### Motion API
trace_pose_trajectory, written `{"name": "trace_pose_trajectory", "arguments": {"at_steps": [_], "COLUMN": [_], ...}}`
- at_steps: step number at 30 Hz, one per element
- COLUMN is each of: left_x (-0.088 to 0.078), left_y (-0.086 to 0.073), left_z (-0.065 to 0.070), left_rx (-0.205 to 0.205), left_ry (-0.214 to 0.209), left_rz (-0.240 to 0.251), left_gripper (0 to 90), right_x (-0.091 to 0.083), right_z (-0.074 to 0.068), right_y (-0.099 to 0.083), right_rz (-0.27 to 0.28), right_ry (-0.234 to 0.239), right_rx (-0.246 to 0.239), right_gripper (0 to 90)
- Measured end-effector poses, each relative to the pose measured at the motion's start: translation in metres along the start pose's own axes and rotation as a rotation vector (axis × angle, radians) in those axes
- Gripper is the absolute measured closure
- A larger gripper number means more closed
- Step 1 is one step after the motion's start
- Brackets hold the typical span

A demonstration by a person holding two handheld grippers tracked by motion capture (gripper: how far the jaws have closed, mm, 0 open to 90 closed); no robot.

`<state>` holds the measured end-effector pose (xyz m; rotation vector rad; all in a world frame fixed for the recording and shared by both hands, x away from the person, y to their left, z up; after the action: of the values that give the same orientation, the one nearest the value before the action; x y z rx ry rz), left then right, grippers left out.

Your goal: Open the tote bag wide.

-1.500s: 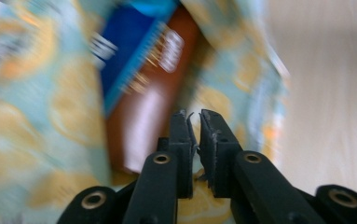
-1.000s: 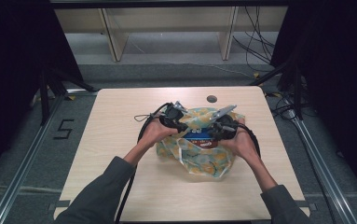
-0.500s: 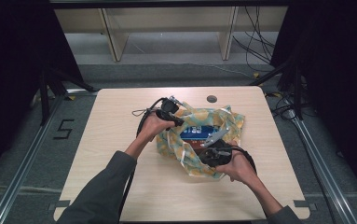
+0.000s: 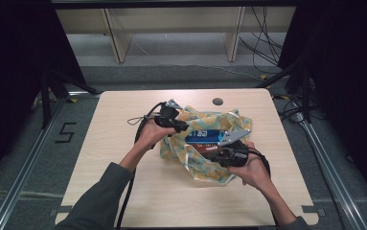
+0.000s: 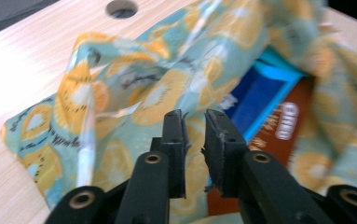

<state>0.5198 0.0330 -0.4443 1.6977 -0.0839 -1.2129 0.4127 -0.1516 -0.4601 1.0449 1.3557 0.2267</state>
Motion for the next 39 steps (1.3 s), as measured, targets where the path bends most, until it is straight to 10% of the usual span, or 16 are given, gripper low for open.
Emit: {"name": "trace_pose_trajectory", "arguments": {"at_steps": [16, 30, 39], "left_x": [-0.038, -0.055, -0.07], "left_y": [-0.015, -0.026, -0.038], "left_z": [0.017, 0.017, 0.02], "left_rx": [-0.057, -0.027, -0.011], "left_ry": [-0.065, -0.021, 0.002], "left_rz": [0.162, 0.198, 0.2], "left_gripper": [63.0, 49.6, 39.5], "right_x": [-0.024, -0.035, -0.046], "right_z": [0.017, 0.027, 0.032], "right_y": [0.001, 0.001, -0.007], "right_rz": [0.053, 0.109, 0.119], "right_ry": [-0.085, -0.182, -0.201], "right_rx": [0.037, 0.027, 0.105], "right_gripper": [79.5, 59.7, 51.4]}}
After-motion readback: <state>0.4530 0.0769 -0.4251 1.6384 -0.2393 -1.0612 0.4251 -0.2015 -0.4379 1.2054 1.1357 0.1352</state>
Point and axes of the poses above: each handheld gripper's, and its own axes: x roughly forward along the jaws, y roughly out of its top, z roughly to its right, the point moved 5 cm from there along x, roughly forward along the jaws, and after that the axes turned 7 degrees about y, right-handed, at the moved point
